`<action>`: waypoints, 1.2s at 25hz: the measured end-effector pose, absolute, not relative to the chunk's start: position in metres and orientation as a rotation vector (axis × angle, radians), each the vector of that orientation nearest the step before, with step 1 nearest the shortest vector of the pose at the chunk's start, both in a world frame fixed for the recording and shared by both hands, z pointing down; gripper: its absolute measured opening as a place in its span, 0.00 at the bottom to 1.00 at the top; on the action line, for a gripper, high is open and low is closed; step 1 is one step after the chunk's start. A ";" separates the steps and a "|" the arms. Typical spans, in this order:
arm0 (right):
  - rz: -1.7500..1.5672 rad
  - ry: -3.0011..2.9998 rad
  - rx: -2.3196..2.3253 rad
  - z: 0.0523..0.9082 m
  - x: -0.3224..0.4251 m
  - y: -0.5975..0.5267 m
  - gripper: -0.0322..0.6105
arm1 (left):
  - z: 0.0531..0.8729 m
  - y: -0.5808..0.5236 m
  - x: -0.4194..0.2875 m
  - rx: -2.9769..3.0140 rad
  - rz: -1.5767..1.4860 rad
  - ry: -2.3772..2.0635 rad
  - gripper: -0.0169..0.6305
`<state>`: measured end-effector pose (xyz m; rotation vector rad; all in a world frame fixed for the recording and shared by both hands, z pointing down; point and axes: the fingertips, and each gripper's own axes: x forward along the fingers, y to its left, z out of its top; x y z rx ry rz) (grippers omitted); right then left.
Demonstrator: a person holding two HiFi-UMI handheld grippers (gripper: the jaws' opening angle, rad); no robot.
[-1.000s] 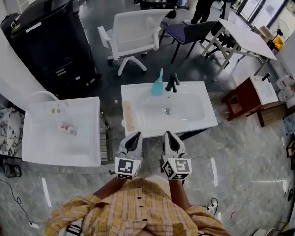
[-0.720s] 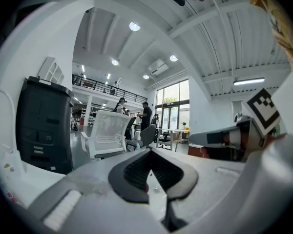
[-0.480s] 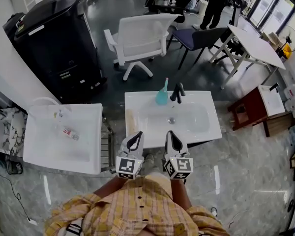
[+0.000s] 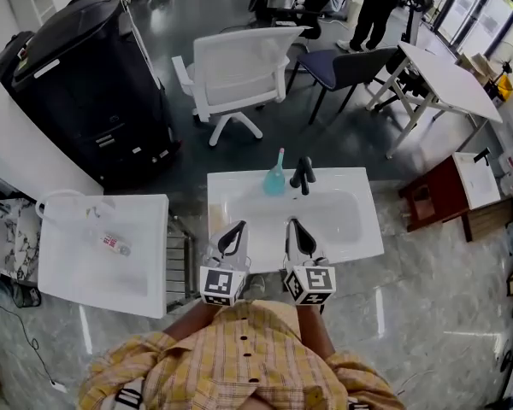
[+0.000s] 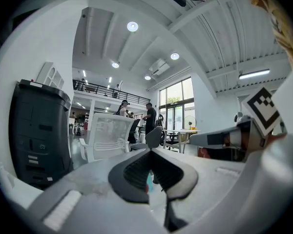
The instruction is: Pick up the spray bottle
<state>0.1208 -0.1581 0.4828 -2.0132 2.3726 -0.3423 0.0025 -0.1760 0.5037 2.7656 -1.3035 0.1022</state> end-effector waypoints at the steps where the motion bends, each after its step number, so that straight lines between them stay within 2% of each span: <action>1: -0.347 2.377 -2.009 0.484 0.124 -0.164 0.05 | 0.505 -0.180 0.005 2.762 0.104 -1.307 0.02; 30: -0.505 2.543 -1.892 0.546 0.161 -0.279 0.05 | 0.540 -0.264 0.052 2.657 0.205 -1.447 0.03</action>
